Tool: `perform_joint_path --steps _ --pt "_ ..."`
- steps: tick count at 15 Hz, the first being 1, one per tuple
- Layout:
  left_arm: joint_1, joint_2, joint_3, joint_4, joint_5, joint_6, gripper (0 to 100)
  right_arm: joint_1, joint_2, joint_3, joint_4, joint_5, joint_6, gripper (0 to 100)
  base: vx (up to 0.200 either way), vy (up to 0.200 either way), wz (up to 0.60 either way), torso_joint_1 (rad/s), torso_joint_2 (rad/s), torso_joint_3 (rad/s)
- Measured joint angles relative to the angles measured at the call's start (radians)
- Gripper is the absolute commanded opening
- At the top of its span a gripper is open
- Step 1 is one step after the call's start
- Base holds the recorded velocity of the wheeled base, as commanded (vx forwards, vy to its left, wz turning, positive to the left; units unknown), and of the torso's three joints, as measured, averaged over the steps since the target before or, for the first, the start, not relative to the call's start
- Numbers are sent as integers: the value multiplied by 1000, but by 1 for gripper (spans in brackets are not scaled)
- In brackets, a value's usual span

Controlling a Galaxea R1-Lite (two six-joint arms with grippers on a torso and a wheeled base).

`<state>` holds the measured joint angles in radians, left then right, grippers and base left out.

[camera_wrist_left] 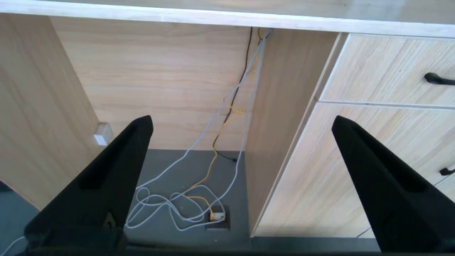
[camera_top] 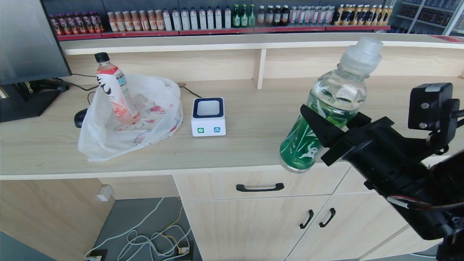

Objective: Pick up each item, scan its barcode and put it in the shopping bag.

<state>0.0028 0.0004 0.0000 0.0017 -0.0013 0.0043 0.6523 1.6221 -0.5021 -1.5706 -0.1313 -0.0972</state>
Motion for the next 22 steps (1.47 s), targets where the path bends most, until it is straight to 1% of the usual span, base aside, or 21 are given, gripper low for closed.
perform_joint_path --steps 2,3,4,7,9,11,14,18,22 --pt "0 0 0 0 0 0 100 -95 32 -60 1 -5 9 0 0 0 0 0 0 0" --pt "0 0 0 0 0 0 100 -130 40 -73 0 -6 7 0 0 0 0 0 0 0" --pt "0 0 0 0 0 0 100 -148 47 -83 2 -11 6 0 0 0 0 0 0 0" --pt "0 0 0 0 0 0 100 -171 68 -174 -1 -129 9 0 0 0 0 0 0 0" --pt "0 0 0 0 0 0 100 -173 82 -206 -1 -139 11 0 0 0 0 0 0 0" --pt "0 0 0 0 0 0 100 -174 93 -204 1 -140 20 0 0 0 0 0 0 0" --pt "0 0 0 0 0 -3 100 -182 97 -200 1 -141 29 0 0 200 0 7 10 1" --pt "1 0 0 -1 0 -10 100 -228 97 -207 -4 -143 30 0 0 200 0 1 -2 1" --pt "0 0 0 0 1 -10 100 -238 99 -211 -3 -141 30 0 0 200 0 4 -2 1"
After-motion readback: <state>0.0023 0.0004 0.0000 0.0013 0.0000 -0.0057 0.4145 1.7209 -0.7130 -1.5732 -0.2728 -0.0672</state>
